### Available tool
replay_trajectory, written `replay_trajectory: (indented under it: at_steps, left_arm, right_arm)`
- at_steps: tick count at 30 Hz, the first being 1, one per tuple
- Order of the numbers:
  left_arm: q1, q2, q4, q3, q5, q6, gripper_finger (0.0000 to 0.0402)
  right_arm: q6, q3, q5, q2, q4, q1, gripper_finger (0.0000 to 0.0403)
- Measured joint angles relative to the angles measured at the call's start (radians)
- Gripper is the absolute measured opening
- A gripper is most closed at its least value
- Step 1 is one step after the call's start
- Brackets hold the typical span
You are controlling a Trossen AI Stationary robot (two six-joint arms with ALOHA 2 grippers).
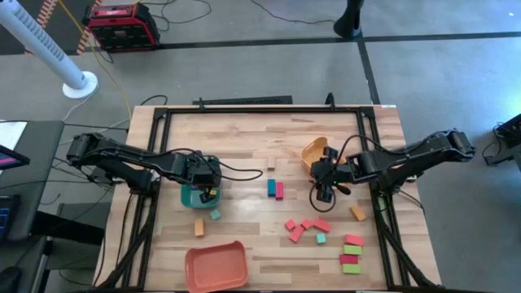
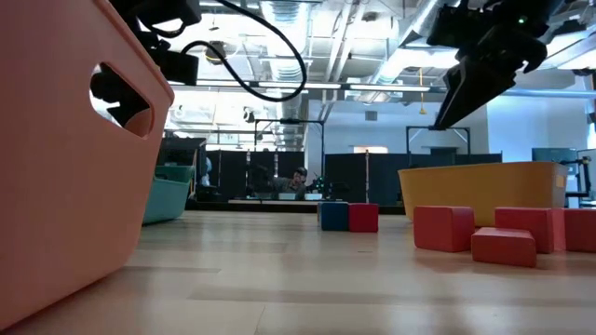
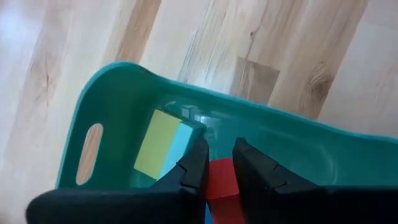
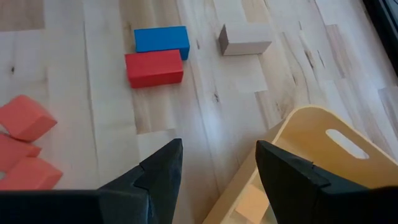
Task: Sort blocks by size
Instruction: Put the thin top red rectangular block into the green bin, then put the right orange cube block into the yellow bin
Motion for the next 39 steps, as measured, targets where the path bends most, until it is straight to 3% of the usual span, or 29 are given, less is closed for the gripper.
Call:
replay_trajectory:
  at_steps: [24, 39]
  left_arm:
    - [0.015, 0.0, 0.009, 0.0, 0.0, 0.013, 0.0058]
    - [0.041, 0.0, 0.009, 0.0, 0.001, 0.035, 0.0109]
  right_arm:
    - [0.012, 0.0, 0.004, 0.0, -0.001, 0.033, 0.0235]
    - [0.011, 0.0, 0.006, 0.0, -0.003, 0.033, 0.0235]
